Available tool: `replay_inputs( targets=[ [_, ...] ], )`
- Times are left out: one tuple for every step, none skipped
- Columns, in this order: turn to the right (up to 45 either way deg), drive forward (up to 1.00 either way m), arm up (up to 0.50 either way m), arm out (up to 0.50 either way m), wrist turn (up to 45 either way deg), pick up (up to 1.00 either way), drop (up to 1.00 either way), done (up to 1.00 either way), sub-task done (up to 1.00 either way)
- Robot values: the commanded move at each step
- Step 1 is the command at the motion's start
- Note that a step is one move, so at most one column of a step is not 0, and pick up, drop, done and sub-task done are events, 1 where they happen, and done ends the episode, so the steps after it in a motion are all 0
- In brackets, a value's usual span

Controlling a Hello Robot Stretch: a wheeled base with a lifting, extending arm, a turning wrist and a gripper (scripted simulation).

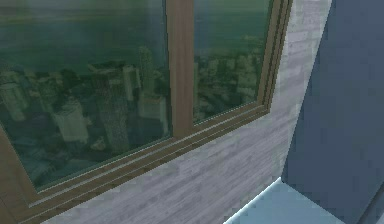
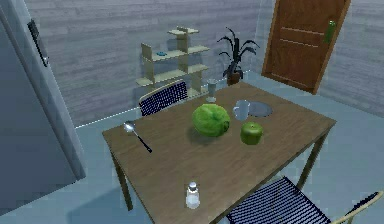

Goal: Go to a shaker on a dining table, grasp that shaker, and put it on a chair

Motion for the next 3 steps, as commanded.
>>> replay_inputs(
  targets=[
    [0.0, 0.0, 0.32, 0.0, 0.0, 0.0, 0.0, 0.0, 0.0],
    [0.0, 0.0, 0.0, 0.14, 0.0, 0.0, 0.0, 0.0, 0.0],
    [0.0, 0.0, 0.0, 0.0, 45.0, 0.0, 0.0, 0.0, 0.0]
  ],
)
